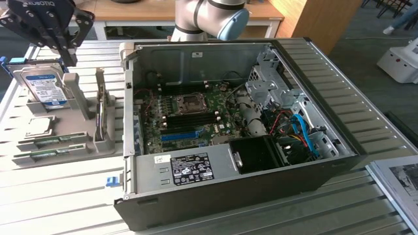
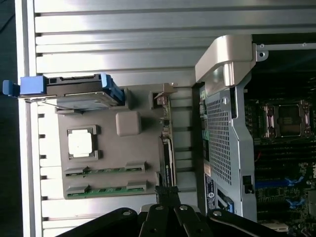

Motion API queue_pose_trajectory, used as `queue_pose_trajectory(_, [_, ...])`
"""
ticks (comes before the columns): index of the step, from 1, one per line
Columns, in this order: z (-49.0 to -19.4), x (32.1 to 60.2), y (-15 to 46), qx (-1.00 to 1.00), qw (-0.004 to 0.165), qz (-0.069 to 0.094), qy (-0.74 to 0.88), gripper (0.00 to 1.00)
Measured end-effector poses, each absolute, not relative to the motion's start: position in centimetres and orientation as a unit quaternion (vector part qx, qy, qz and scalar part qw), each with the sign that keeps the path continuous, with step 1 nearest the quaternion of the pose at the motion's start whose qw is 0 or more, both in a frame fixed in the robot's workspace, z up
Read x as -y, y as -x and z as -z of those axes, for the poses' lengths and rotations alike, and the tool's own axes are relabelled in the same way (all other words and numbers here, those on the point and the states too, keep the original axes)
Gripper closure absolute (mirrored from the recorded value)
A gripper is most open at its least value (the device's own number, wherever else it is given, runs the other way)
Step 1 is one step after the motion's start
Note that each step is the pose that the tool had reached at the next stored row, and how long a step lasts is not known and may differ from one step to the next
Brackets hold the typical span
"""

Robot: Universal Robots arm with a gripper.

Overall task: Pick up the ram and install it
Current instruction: 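Reach for the ram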

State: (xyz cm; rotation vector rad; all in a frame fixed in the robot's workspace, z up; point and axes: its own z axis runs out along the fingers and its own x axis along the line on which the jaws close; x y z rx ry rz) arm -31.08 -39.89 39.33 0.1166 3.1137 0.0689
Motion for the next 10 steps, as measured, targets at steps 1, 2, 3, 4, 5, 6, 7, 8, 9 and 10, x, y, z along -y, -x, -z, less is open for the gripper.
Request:
queue_pose_trajectory(1, [-39.3,39.9,31.3,-0.999,0.012,-0.022,-0.037,0.9])
queue_pose_trajectory(2, [-39.3,39.9,31.6,-0.999,0.012,-0.022,-0.037,0.9])
queue_pose_trajectory(3, [-39.3,39.9,31.8,-0.999,0.012,-0.022,-0.037,0.9])
queue_pose_trajectory(4, [-39.3,39.9,32.1,-0.999,0.012,-0.022,-0.037,0.9])
queue_pose_trajectory(5, [-39.3,39.9,32.3,-0.999,0.012,-0.022,-0.037,0.9])
queue_pose_trajectory(6, [-39.3,39.9,32.5,-0.999,0.012,-0.022,-0.037,0.9])
queue_pose_trajectory(7, [-39.3,39.9,32.8,-0.999,0.012,-0.022,-0.037,0.9])
queue_pose_trajectory(8, [-39.3,39.9,33.0,-0.999,0.012,-0.022,-0.037,0.9])
queue_pose_trajectory(9, [-39.3,39.9,33.2,-0.999,0.012,-0.022,-0.037,0.9])
queue_pose_trajectory(10, [-39.3,39.9,33.4,-0.999,0.012,-0.022,-0.037,0.9])
